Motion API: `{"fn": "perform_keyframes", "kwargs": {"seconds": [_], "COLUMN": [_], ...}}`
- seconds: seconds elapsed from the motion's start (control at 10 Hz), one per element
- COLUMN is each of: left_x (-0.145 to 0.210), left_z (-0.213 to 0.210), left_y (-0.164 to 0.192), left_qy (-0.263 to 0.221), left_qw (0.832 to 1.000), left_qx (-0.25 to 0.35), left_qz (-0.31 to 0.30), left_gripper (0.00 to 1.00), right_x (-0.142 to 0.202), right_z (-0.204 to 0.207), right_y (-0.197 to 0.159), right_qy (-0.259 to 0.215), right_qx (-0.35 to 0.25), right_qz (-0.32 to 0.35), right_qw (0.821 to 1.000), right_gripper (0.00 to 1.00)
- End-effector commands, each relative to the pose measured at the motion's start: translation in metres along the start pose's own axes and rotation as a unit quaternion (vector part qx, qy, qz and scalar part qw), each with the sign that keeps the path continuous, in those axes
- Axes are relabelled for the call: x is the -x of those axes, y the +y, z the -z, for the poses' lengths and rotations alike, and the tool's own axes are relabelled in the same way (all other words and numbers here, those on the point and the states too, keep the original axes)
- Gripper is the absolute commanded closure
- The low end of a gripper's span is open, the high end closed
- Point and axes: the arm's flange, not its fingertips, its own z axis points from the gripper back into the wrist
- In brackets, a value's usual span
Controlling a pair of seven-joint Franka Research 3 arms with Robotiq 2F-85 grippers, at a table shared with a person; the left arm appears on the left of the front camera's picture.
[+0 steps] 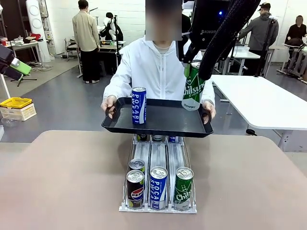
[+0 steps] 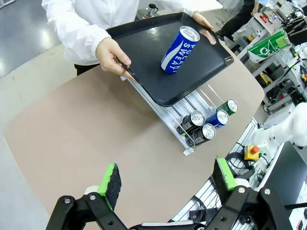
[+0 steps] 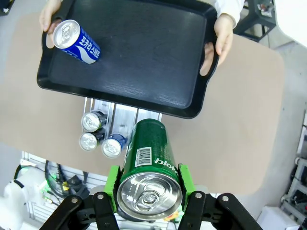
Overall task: Retrieve and hand over the desired beverage to the person.
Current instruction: Place the picked can on the Handle tray extended by the person.
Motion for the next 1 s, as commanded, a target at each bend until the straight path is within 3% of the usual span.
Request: {"fn": "perform_keyframes", "kwargs": {"seconds": [0.0, 0.6, 0.9], "left_x": [0.0, 0.0, 0.0], "left_z": [-0.001, -0.001, -0.001], "left_y": [0.001, 0.001, 0.001], "left_qy": [-0.001, -0.001, -0.001], "left_qw": [1.0, 1.0, 1.0], "left_qx": [0.0, 0.0, 0.0], "left_qz": [-0.001, -0.001, -0.001], "left_gripper": [0.0, 0.0, 0.0], "right_x": [-0.012, -0.086, -0.112], "right_z": [0.007, 0.045, 0.088], "right_y": [0.001, -0.008, -0.01], "right_qy": [0.003, 0.005, 0.036], "right_qx": [0.005, -0.025, -0.041], "right_qz": [-0.004, -0.025, -0.044], "right_qw": [1.0, 0.999, 0.998], "right_gripper": [0.42, 0.42, 0.42]}}
